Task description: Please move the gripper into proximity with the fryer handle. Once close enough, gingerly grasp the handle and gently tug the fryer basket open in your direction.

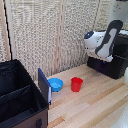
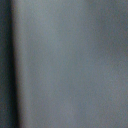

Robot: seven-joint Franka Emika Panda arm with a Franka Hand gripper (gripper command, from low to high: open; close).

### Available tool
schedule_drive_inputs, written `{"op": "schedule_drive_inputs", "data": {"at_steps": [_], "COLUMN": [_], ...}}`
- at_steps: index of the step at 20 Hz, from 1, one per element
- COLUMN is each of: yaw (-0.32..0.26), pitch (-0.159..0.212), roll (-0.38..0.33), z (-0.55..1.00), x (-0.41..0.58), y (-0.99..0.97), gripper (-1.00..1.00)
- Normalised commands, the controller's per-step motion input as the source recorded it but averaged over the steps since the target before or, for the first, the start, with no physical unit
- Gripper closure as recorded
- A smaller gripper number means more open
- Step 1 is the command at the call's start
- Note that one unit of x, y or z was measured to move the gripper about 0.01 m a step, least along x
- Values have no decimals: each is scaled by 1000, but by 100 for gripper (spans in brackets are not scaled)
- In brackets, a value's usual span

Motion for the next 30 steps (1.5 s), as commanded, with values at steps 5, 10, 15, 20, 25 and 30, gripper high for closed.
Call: {"op": "schedule_drive_inputs", "data": {"at_steps": [5, 10, 15, 20, 25, 30], "yaw": [-94, -92, -11, 0, -12, 7], "pitch": [2, 0, -93, -153, -78, -2], "roll": [371, 323, 87, 62, 128, 61], "z": [15, 18, -363, -487, -343, -479], "x": [39, 32, -131, -74, 35, 54], "y": [467, 545, 930, 988, 915, 997], "gripper": [100, 100, 100, 100, 100, 100]}}
